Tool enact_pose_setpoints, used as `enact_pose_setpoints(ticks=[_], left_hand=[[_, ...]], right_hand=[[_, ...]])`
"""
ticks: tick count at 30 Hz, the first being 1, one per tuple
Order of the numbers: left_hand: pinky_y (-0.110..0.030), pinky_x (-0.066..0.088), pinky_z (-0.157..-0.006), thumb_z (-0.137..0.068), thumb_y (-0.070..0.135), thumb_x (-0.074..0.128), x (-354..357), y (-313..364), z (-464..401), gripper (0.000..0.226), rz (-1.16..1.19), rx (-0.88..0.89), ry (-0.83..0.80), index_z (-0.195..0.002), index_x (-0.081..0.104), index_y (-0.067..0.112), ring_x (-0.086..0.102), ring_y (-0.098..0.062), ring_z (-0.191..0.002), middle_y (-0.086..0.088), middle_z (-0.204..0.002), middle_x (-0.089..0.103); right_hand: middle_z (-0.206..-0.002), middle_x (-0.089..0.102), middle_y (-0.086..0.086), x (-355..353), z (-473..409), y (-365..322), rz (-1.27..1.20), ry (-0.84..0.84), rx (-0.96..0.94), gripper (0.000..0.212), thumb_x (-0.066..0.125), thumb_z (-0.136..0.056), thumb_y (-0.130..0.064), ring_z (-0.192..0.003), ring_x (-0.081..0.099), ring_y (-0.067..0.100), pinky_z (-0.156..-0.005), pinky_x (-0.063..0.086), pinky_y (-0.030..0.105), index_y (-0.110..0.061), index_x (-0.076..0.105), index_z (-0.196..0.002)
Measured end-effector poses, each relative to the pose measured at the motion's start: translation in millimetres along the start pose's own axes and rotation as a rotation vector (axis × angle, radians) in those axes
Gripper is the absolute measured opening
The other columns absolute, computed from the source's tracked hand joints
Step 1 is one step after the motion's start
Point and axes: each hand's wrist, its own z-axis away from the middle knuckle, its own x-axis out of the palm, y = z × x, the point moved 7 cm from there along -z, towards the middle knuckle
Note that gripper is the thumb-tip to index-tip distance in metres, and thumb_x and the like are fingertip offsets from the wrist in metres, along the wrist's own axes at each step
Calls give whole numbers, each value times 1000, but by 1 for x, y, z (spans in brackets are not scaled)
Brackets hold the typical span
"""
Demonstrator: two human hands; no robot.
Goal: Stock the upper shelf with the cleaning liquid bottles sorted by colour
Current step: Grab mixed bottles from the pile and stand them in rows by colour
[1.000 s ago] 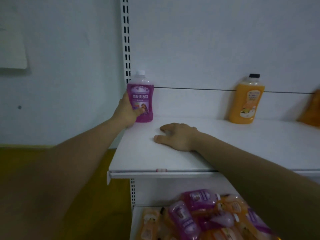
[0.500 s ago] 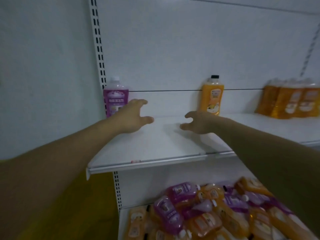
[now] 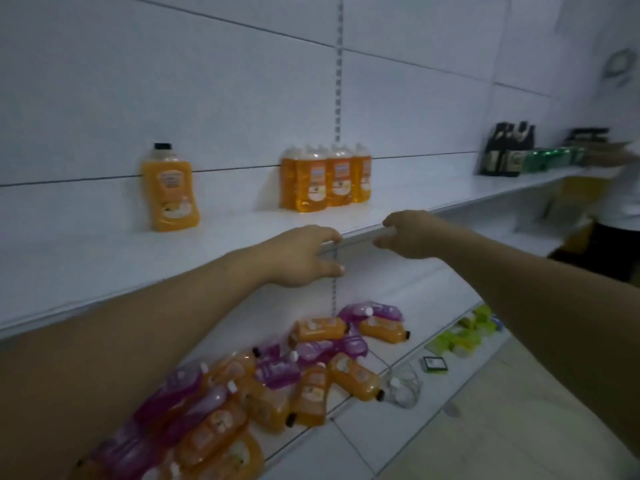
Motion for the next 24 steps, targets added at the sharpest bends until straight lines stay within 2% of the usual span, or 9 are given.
enact_pose_setpoints(ticks=[5,8,10,12,14,17,19,21,24], left_hand=[[-29,30,-104,-89,47,57,95,63,-53,62,55,38,-164,-143,35,25,36,-19,-133,1,-152,29],[-29,35,-100,-86,49,60,140,70,-74,61,62,32,-219,-139,42,24,44,-20,-125,-2,-144,40],[-30,43,-95,-85,44,63,171,72,-93,55,93,25,-260,-135,46,27,53,-20,-113,0,-134,48],[-26,45,-86,-86,38,64,199,64,-111,50,115,9,-302,-133,48,28,54,-16,-102,5,-124,50],[-21,39,-84,-86,40,64,227,50,-136,52,116,-20,-337,-134,47,29,52,-15,-105,2,-129,51],[-24,42,-81,-85,44,63,266,21,-177,59,199,-115,-373,-138,40,34,53,-17,-104,1,-129,50],[-26,41,-83,-85,44,63,290,2,-207,53,238,-175,-384,-134,44,35,53,-17,-105,6,-123,51],[-28,43,-87,-84,45,63,311,-12,-229,48,274,-223,-399,-128,49,33,53,-14,-104,6,-125,54],[-29,44,-90,-82,45,64,341,-38,-260,51,282,-296,-431,-129,51,30,54,-15,-107,5,-127,56]], right_hand=[[-150,40,8,19,23,111,-23,-19,133,65,48,-94,-55,-136,38,27,-108,32,36,-15,40,-145],[-148,42,9,45,24,153,-51,-51,179,64,48,-94,-54,-133,41,27,-106,35,36,-15,40,-145],[-148,43,8,69,17,180,-55,-83,210,64,49,-94,-54,-132,42,27,-104,37,36,-15,40,-144],[-147,43,8,96,3,199,-56,-127,230,64,49,-94,-54,-132,42,27,-103,37,35,-16,40,-144],[-147,44,9,121,-19,217,-47,-170,235,64,48,-94,-54,-131,43,27,-103,38,35,-16,39,-145],[-145,46,10,153,-59,237,-38,-223,226,63,48,-94,-53,-129,46,28,-101,40,36,-17,39,-145],[-144,47,10,172,-91,250,-41,-257,218,62,49,-94,-52,-128,47,28,-101,41,36,-17,40,-144],[-143,48,10,189,-118,260,-45,-293,207,61,49,-94,-52,-127,47,27,-101,42,35,-16,41,-144],[-143,48,10,209,-159,275,-50,-334,181,61,49,-94,-52,-129,45,27,-103,41,36,-16,41,-143]])
